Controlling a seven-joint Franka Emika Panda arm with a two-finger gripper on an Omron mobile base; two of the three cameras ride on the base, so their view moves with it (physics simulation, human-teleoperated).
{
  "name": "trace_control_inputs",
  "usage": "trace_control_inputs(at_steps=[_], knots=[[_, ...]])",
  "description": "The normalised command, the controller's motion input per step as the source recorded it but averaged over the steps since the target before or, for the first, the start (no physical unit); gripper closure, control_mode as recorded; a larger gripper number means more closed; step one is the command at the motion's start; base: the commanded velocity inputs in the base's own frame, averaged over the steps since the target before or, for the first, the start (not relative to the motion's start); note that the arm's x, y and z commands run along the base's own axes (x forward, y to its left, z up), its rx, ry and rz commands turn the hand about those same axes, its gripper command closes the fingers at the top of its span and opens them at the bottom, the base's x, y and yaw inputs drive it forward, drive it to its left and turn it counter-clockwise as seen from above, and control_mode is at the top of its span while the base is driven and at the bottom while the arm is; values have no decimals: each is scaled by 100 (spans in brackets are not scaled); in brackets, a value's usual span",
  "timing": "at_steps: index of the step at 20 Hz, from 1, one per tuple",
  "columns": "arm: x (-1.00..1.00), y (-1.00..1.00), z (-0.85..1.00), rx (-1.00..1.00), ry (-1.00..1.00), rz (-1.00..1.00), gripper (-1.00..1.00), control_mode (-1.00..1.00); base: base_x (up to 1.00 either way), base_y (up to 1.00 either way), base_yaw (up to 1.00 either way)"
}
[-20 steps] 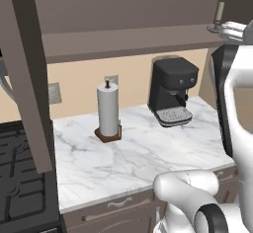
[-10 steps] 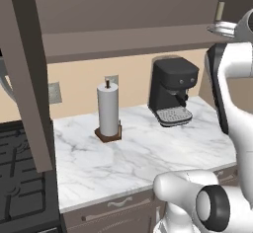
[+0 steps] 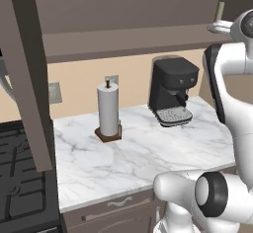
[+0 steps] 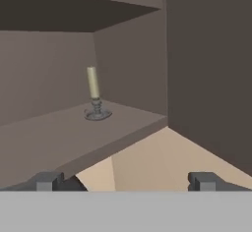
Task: Get the candle and the beer from the cabinet and move them to the dining counter.
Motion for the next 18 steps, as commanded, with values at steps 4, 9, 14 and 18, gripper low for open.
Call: trace_control_inputs(at_steps=[4,9,14,18], knots=[[2,-14,-1,0,-8,0,-100,-100,0,0,0],[4,-13,-2,0,-9,0,-100,-100,0,0,0],[3,-17,-4,1,-7,0,-100,-100,0,0,0],[24,-12,-7,1,-4,0,-100,-100,0,0,0]])
